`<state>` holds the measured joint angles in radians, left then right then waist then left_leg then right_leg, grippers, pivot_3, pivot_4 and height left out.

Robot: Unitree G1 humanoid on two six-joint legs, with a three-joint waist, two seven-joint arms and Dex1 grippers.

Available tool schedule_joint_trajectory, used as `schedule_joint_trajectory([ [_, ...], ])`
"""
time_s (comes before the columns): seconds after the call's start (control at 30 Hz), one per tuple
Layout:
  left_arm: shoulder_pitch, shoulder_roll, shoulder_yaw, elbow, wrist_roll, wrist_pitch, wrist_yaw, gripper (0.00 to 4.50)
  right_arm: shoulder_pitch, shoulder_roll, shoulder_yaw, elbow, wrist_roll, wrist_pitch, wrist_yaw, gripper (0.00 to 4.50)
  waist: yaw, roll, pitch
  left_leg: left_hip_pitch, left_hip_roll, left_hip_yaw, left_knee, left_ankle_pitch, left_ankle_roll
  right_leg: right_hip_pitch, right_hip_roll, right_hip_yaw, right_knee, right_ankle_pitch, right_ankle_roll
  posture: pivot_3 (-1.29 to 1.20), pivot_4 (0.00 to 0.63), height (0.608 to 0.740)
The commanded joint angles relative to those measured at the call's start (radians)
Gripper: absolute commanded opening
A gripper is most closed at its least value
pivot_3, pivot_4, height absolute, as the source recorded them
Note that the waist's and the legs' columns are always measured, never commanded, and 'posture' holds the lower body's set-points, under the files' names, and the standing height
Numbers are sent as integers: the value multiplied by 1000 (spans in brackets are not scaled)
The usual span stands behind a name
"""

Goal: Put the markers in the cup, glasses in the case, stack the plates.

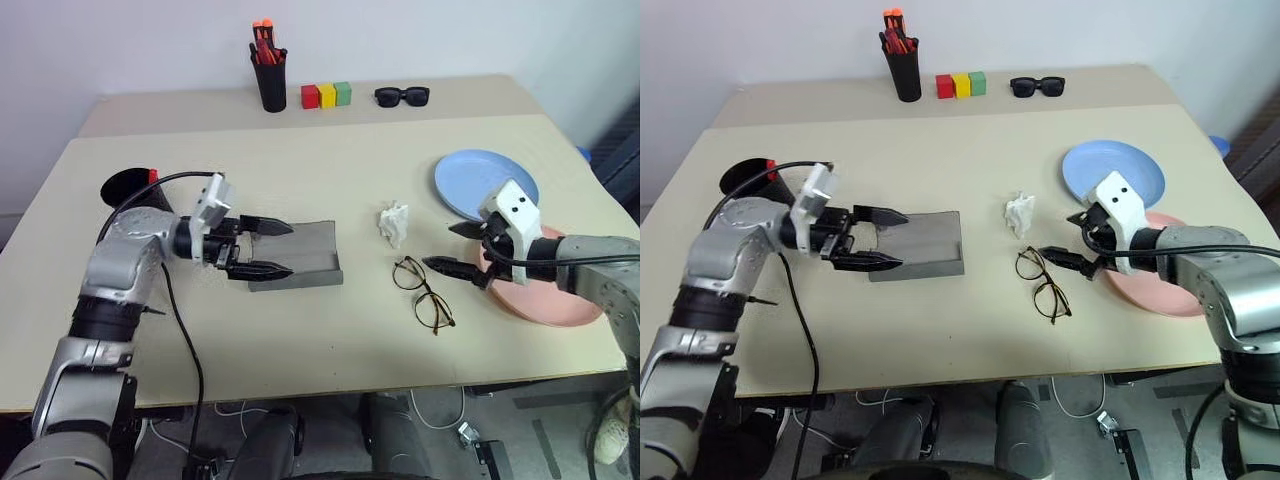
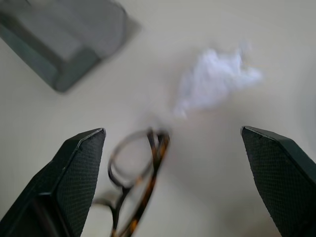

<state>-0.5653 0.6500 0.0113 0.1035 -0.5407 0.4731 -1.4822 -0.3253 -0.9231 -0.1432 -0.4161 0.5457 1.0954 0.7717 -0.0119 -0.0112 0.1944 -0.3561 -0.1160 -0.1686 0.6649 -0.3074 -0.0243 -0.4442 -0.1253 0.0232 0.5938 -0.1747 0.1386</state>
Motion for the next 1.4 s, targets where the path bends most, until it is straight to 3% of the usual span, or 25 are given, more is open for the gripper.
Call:
schedule_joint_trajectory([
  [0.03,74,27,98,-101,-94,27,17,4472,17,15,-54,-127,90,182,-55,4500,1,0,0,0,0,0,0,0,0,0,0,0,0,0,0,0,150,740],
  [0.2,162,40,136,-166,-128,32,57,4472,-11,109,-63,-131,90,312,-183,4500,6,-1,-1,0,1,1,1,0,0,1,0,0,-1,1,-1,0,150,740],
  [0.3,188,35,138,-206,-143,44,94,4500,-31,150,-69,-114,90,354,-221,3609,11,-1,0,0,1,2,1,0,0,1,1,0,-1,1,-1,0,150,740],
  [0.4,198,38,137,-239,-165,70,123,4500,-22,150,-42,-112,87,358,-235,2189,21,-1,0,0,1,2,1,0,0,0,1,0,-1,1,-1,0,150,740],
  [0.8,219,43,140,-269,-194,90,160,4500,-9,104,2,-84,76,336,-235,2189,23,-1,-1,0,1,3,1,0,0,1,1,0,-1,1,-1,0,150,740],
  [0.9,223,38,135,-278,-192,87,172,4500,-3,105,9,-71,71,332,-237,1331,24,-1,-1,0,2,3,1,0,0,1,1,0,-1,1,-1,0,150,740],
  [0.97,223,39,132,-278,-193,91,176,4500,-6,114,17,-67,71,331,-241,336,24,-1,-1,0,2,3,1,0,0,1,1,0,-1,1,-1,0,150,740],
  [1.0,222,41,131,-277,-193,92,177,4500,-8,119,19,-65,72,332,-243,53,23,-1,-1,0,2,3,0,0,0,1,1,0,-1,1,-1,0,150,740],
  [1.17,218,49,135,-270,-196,101,178,4500,-23,115,35,-63,66,305,-237,53,24,-1,-1,0,2,3,0,0,0,1,2,0,-2,1,-1,0,150,740],
  [1.4,236,59,173,-259,-212,111,201,4500,-237,110,-6,-85,172,316,-151,53,18,0,0,0,4,4,0,0,0,0,3,0,-2,1,-2,0,150,740],
])
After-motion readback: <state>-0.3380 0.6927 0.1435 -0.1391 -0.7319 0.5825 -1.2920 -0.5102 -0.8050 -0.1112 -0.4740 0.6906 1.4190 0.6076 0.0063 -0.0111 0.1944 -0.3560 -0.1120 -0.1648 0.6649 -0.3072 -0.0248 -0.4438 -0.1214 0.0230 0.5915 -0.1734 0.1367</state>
